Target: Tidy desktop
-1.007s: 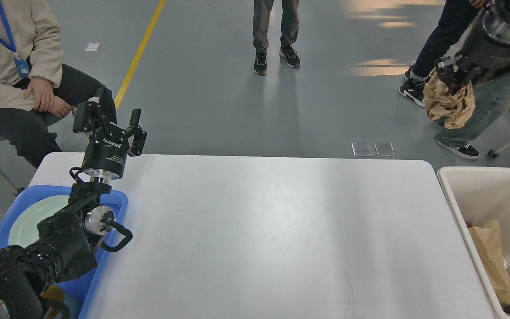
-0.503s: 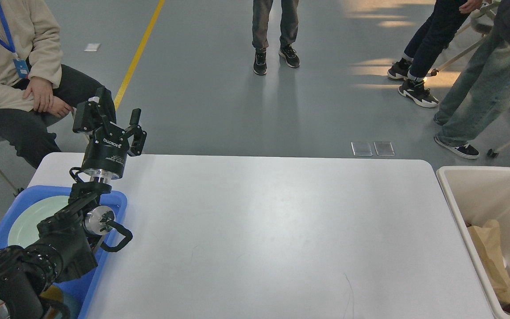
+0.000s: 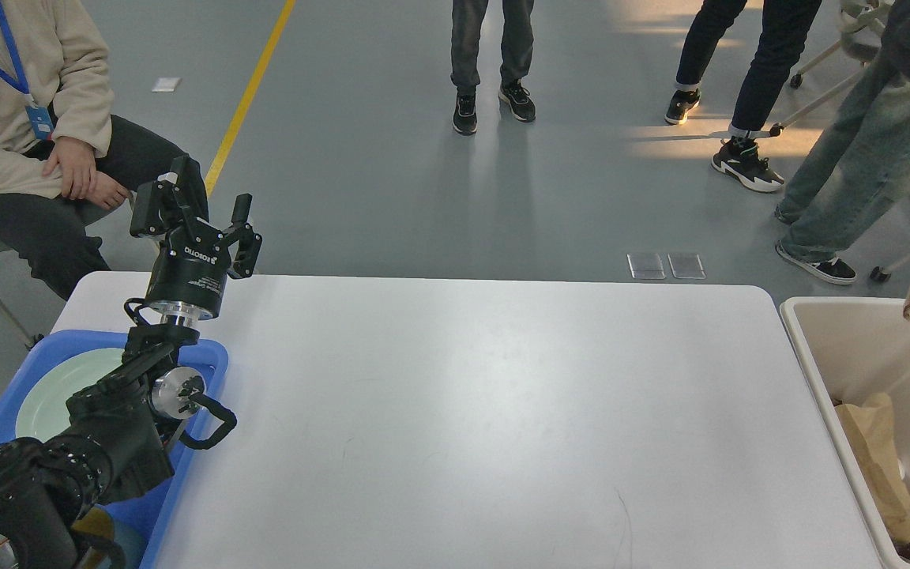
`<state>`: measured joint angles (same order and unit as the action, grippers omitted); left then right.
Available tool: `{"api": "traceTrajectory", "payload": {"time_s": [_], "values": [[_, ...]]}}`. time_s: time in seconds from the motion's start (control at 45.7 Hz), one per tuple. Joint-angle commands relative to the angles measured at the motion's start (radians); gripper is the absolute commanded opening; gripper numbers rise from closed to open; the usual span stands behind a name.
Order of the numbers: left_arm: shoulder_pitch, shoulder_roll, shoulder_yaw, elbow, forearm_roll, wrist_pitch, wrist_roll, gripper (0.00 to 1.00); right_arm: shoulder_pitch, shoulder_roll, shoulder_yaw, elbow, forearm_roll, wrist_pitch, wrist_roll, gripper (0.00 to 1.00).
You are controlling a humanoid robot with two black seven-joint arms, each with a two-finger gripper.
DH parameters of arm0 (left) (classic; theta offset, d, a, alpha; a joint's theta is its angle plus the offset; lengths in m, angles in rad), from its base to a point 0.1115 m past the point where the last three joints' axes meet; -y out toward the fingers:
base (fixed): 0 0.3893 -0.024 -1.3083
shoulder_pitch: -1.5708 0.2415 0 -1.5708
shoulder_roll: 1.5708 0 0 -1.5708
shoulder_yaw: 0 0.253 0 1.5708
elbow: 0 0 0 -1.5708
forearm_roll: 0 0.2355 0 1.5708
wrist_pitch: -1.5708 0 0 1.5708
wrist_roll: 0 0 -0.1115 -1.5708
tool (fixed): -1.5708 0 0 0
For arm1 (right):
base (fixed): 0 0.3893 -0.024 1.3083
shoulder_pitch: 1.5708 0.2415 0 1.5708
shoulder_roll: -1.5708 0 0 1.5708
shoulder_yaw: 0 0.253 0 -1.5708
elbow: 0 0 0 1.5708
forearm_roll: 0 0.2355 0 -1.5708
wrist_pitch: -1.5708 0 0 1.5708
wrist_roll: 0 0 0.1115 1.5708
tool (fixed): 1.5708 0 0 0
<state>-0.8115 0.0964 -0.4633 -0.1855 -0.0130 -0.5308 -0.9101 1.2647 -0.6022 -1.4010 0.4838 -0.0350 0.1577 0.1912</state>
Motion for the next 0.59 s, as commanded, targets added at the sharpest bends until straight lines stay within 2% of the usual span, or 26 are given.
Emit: {"api": "traceTrajectory", "payload": {"time_s": [0.0, 0.153, 0.197, 0.263, 0.328, 0.394, 0.482, 0.569], "values": [[0.000, 0.000, 0.000, 0.000, 0.001, 0.000, 0.000, 0.96, -0.102, 0.010, 0.049, -0.051, 0.032, -0.006, 0.001, 0.00], [0.000, 0.000, 0.000, 0.000, 0.001, 0.000, -0.001, 0.96, -0.185, 0.032, 0.128, -0.083, 0.032, -0.012, 0.001, 0.00], [0.000, 0.000, 0.000, 0.000, 0.001, 0.000, 0.000, 0.96, -0.185, 0.032, 0.128, -0.083, 0.033, -0.013, 0.001, 0.18], [0.000, 0.000, 0.000, 0.000, 0.001, 0.000, 0.000, 0.96, -0.185, 0.032, 0.128, -0.083, 0.033, -0.021, 0.001, 0.33], [0.000, 0.000, 0.000, 0.000, -0.001, 0.000, 0.000, 0.96, -0.188, 0.028, 0.126, -0.083, 0.037, -0.036, 0.001, 0.41], [0.000, -0.001, 0.000, 0.000, 0.001, 0.000, 0.000, 0.96, -0.196, 0.028, 0.128, -0.083, 0.037, -0.056, 0.002, 0.44], [0.000, 0.000, 0.000, 0.000, -0.001, 0.000, -0.001, 0.96, -0.202, 0.028, 0.126, -0.085, 0.037, -0.082, 0.002, 0.59], [0.000, 0.000, 0.000, 0.000, 0.001, 0.000, -0.001, 0.96, -0.202, 0.027, 0.122, -0.085, 0.037, -0.099, 0.004, 0.66]]}}
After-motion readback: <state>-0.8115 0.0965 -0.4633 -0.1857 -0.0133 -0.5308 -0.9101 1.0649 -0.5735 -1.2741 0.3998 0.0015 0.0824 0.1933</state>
